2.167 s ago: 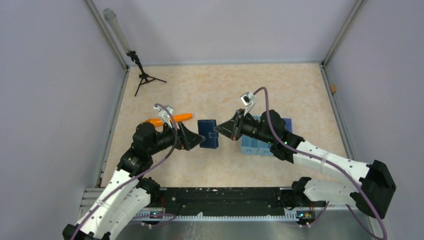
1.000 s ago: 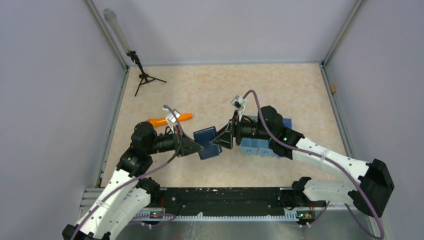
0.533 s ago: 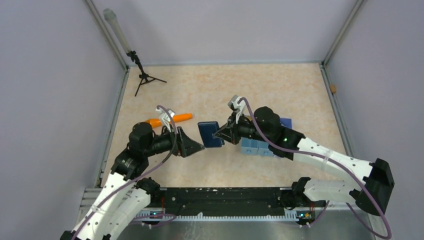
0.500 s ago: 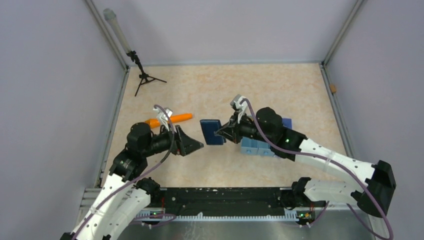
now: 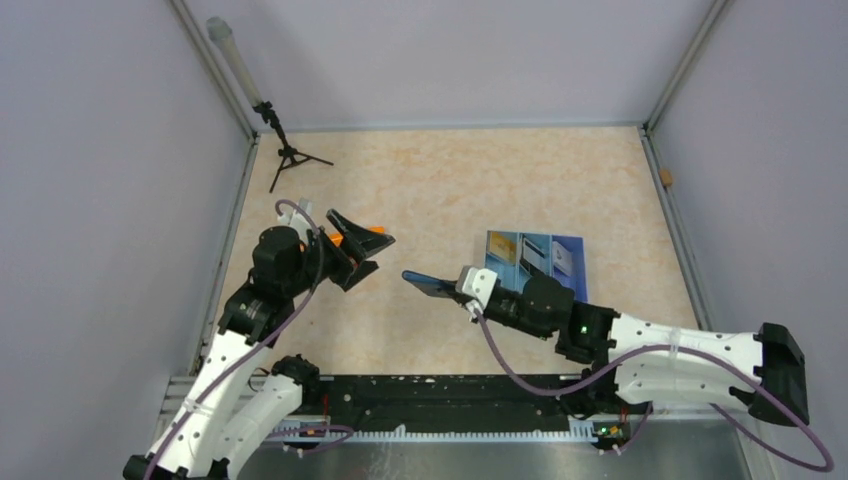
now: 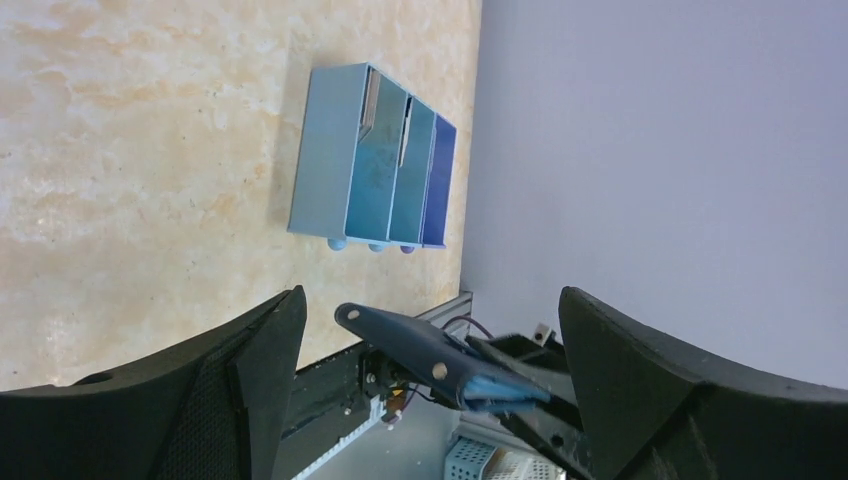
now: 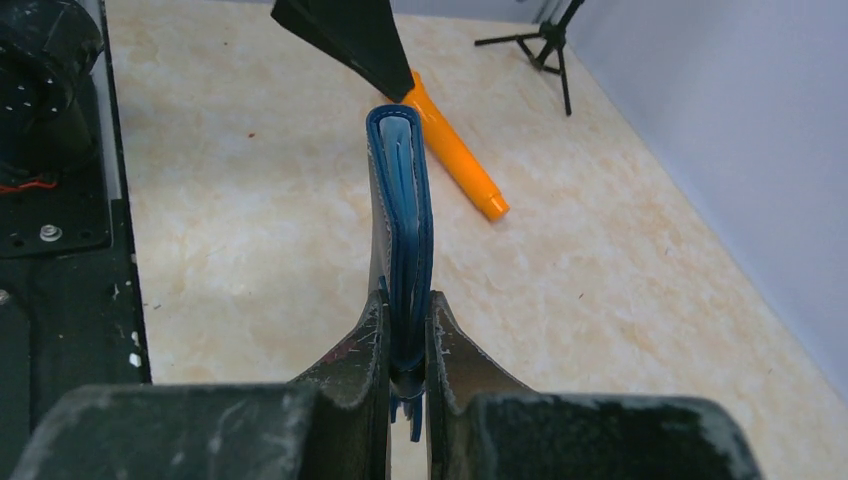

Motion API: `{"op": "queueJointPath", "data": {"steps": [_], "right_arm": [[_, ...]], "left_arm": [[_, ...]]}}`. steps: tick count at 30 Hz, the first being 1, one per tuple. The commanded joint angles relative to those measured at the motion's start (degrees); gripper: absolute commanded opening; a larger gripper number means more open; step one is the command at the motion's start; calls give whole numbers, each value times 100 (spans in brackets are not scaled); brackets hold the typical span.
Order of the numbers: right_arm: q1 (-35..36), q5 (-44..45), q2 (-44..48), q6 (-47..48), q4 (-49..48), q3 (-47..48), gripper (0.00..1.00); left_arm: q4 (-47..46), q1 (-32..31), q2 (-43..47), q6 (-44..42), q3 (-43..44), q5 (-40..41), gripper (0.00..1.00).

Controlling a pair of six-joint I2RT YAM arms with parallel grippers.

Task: Put the credit cards into the card holder
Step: Open the card holder at the center of the board.

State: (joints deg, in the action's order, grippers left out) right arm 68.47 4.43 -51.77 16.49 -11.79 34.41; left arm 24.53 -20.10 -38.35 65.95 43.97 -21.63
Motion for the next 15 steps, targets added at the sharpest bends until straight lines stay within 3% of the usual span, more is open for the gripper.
{"op": "queueJointPath", "data": {"steps": [1, 7, 15], "right_arm": [[567, 706, 13, 1329, -999, 92, 0], [1396, 1586, -840, 2499, -1764, 298, 0], [1645, 2171, -1672, 3399, -3070, 342, 0]], "left_arm": [[65, 50, -145, 383, 95, -159, 99], [304, 50, -350, 155, -308, -1231, 99], [747, 50, -208, -99, -550, -1534, 97]]}}
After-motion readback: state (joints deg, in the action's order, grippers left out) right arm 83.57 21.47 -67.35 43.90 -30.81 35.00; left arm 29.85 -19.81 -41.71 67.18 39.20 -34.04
